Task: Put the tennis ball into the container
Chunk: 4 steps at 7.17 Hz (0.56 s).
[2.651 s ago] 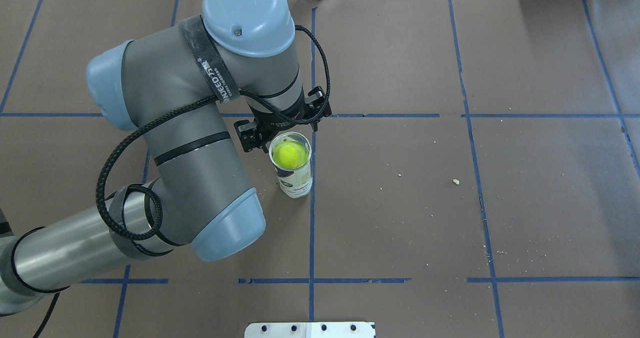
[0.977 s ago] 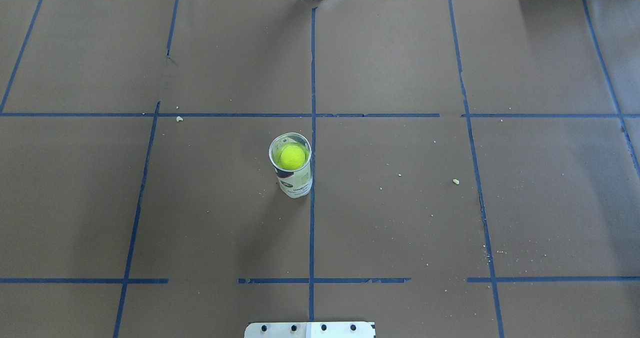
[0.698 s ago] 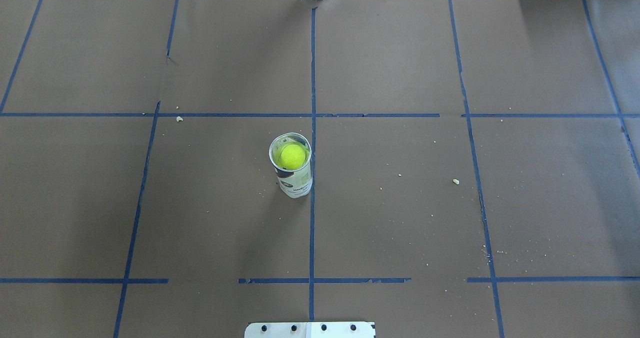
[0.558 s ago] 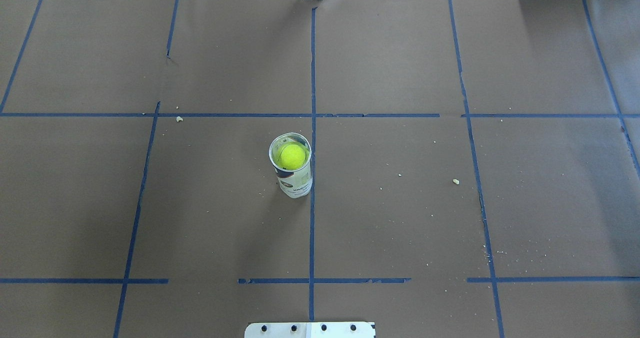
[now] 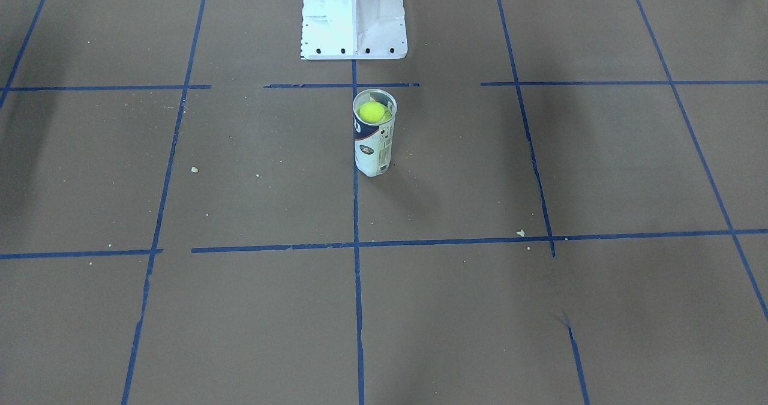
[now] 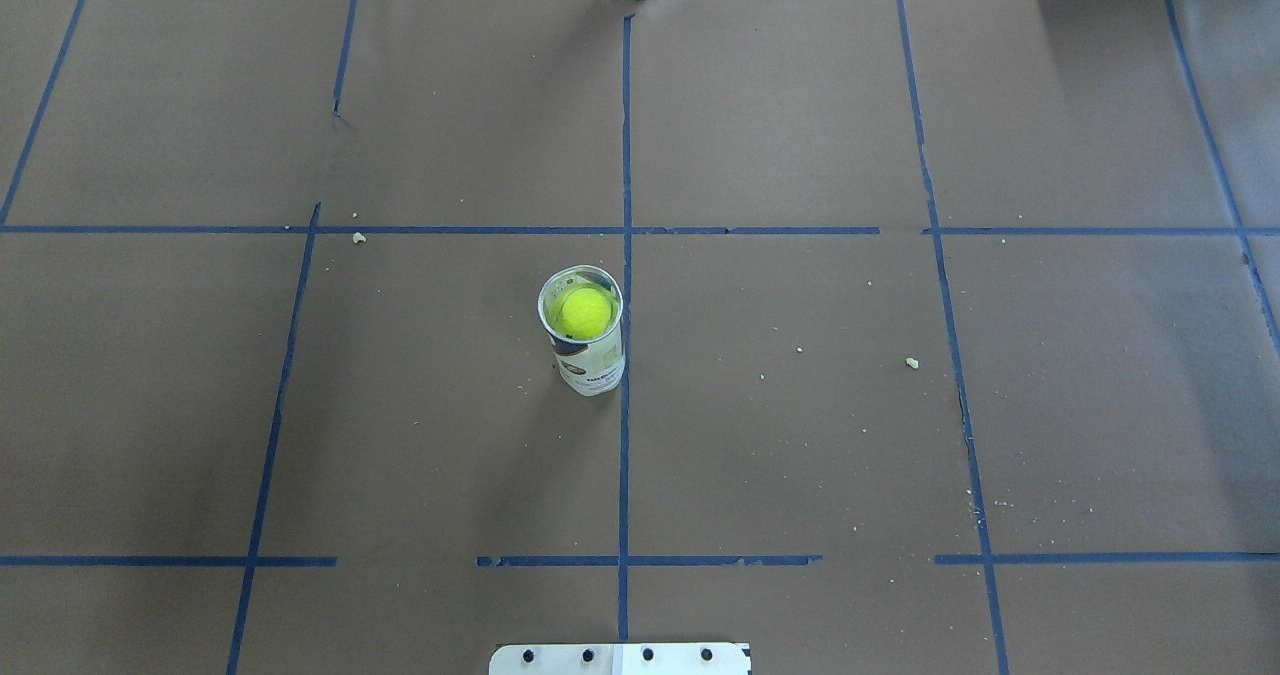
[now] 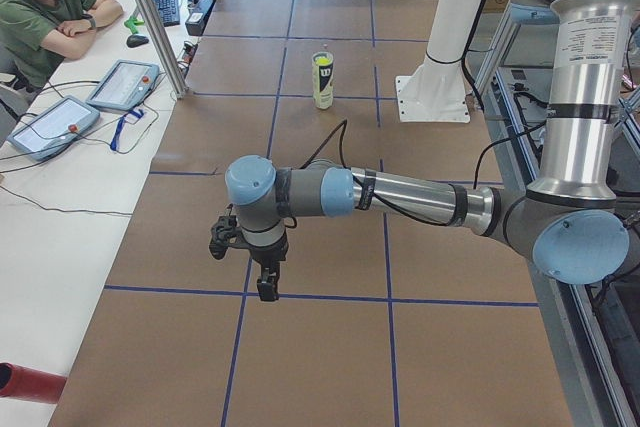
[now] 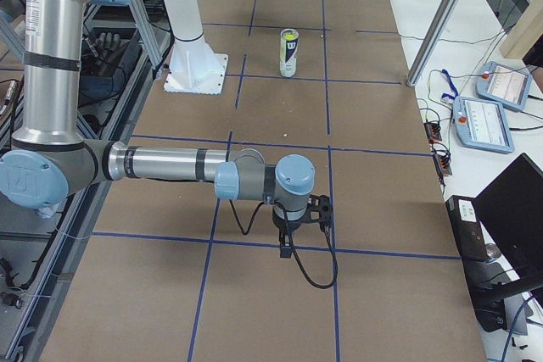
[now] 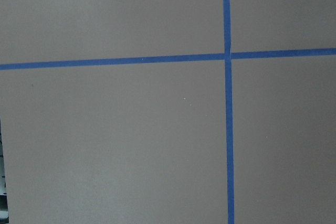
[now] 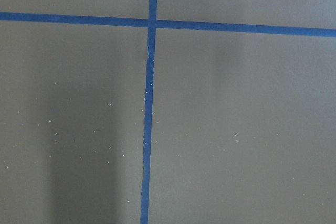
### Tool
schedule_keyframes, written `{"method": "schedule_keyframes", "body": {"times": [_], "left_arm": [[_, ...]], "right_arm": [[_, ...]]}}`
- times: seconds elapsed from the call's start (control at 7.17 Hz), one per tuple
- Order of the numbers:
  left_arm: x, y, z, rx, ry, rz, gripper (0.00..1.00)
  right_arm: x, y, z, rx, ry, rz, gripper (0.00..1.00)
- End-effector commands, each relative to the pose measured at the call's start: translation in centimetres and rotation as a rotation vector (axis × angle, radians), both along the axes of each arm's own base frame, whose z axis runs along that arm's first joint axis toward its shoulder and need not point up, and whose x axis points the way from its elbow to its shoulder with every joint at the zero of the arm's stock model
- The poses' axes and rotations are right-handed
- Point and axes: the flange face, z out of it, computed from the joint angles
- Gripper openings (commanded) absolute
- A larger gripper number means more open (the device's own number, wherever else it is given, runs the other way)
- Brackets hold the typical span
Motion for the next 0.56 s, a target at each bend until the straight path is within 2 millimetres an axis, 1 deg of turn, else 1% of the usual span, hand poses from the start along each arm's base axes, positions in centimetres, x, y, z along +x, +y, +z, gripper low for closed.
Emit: {"method": "schedule_keyframes", "body": {"times": [0.0,0.14,0.42], "left_arm": [[1.09,1.75,0.21,-0.004,0.151,-0.014,1.0],[1.13,2.31,0.69,-0.005,0.157,-0.013,1.0],[1.26,1.79,0.36,-0.007,0.156,-0.013,1.0]], "right_arm": [[0.0,0.05,0.05,-0.001,0.0,0.0,1.0],[0.0,-0.02,-0.01,0.0,0.0,0.0,1.0],[0.0,-0.02,-0.01,0.0,0.0,0.0,1.0]]}}
